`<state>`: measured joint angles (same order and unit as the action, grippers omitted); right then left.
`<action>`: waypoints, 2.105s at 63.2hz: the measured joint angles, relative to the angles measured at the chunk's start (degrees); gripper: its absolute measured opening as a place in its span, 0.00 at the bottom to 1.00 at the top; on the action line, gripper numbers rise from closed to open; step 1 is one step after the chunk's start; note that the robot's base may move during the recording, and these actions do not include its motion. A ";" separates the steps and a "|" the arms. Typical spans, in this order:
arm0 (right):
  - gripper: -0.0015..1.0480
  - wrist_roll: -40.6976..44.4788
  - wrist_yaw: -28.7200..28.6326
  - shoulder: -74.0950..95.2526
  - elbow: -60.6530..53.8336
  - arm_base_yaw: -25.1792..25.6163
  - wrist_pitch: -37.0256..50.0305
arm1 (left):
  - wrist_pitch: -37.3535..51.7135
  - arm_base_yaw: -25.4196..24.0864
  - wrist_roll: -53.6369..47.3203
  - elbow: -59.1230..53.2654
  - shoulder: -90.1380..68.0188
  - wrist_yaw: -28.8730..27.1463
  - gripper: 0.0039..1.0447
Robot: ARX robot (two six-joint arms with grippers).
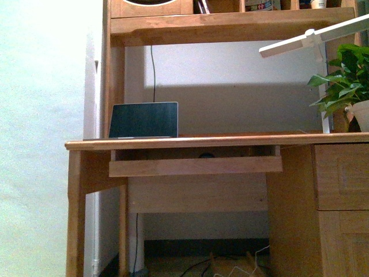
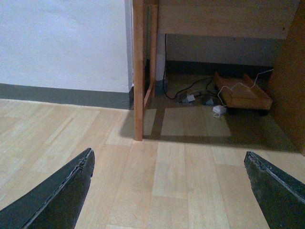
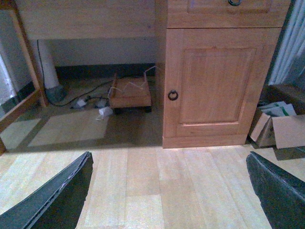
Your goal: Place mouse
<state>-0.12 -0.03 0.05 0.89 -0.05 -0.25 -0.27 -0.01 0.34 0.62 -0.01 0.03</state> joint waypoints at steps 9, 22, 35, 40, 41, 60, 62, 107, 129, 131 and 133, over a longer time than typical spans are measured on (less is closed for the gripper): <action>0.93 0.00 0.00 0.00 0.00 0.00 0.00 | 0.00 0.00 0.00 0.00 0.00 0.00 0.93; 0.93 0.00 0.00 0.00 0.00 0.00 0.00 | 0.00 0.00 0.02 0.00 0.00 0.00 0.93; 0.93 0.00 0.02 0.00 0.00 0.00 0.00 | 0.00 0.00 0.00 0.00 0.00 0.00 0.93; 0.93 0.00 0.00 0.00 0.00 0.00 0.00 | 0.00 0.00 0.00 0.00 0.00 0.00 0.93; 0.93 0.00 0.00 0.00 0.00 0.00 0.00 | 0.00 0.00 0.00 0.00 0.00 0.00 0.93; 0.93 0.00 0.00 0.00 0.00 0.00 0.00 | 0.00 0.00 0.00 0.00 0.00 0.00 0.93; 0.93 0.00 0.00 0.00 0.00 0.00 0.00 | 0.00 0.00 0.00 0.00 0.00 0.00 0.93; 0.93 0.00 0.00 0.00 0.00 0.00 0.00 | 0.00 0.00 0.00 0.00 0.00 0.00 0.93; 0.93 0.02 0.00 0.00 0.00 0.00 0.00 | 0.00 0.00 0.02 0.00 0.00 -0.02 0.93; 0.93 0.00 0.02 0.00 0.00 0.00 0.00 | 0.00 0.00 0.00 0.00 0.00 0.00 0.93; 0.93 0.00 0.00 0.00 0.00 0.00 0.00 | 0.00 0.00 0.02 0.00 0.00 0.00 0.93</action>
<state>-0.12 -0.03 0.05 0.89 -0.05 -0.25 -0.27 -0.01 0.36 0.62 -0.01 0.03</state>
